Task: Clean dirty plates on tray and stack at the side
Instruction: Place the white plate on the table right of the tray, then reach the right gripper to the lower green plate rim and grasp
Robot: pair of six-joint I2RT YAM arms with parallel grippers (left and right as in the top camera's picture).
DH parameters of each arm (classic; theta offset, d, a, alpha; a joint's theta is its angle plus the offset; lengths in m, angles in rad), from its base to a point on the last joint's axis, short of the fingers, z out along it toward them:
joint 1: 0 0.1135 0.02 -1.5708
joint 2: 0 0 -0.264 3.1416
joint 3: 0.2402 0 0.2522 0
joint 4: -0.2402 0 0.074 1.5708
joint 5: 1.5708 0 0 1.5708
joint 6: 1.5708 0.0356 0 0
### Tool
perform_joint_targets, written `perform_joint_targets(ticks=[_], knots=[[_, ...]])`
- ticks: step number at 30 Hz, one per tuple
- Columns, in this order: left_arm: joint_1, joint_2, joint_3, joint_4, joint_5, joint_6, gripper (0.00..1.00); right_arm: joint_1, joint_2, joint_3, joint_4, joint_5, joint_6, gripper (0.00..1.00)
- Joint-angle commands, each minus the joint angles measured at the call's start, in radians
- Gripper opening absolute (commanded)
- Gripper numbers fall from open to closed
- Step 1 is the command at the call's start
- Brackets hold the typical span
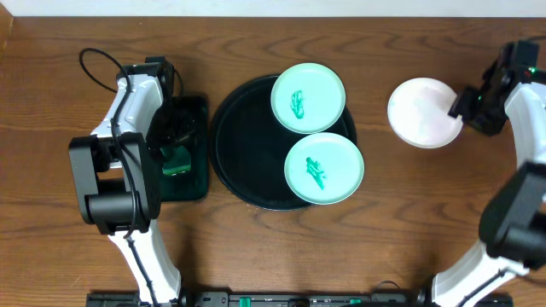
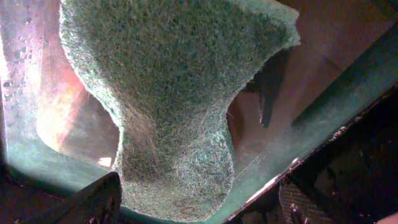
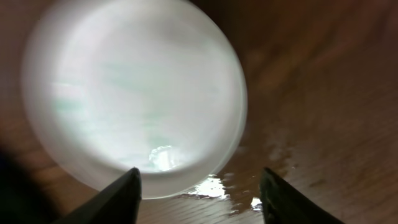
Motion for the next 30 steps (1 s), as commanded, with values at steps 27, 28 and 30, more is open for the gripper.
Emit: perform_joint_targets(ticks=[27,28,30], knots=[[0.003,-0.032,-0.008,-0.022,0.003,0.006,0.82,0.568,-0.127,-0.307,-0.139,-0.047,0.225,0.51],[0.003,-0.032,-0.008,-0.022,0.003,0.006,0.82,0.570,-0.127,-0.327,-0.126,-0.052,0.233,0.51],[0.003,-0.032,-0.008,-0.022,0.003,0.006,0.81,0.572,-0.127,-0.362,-0.098,-0.058,0.256,0.51]])
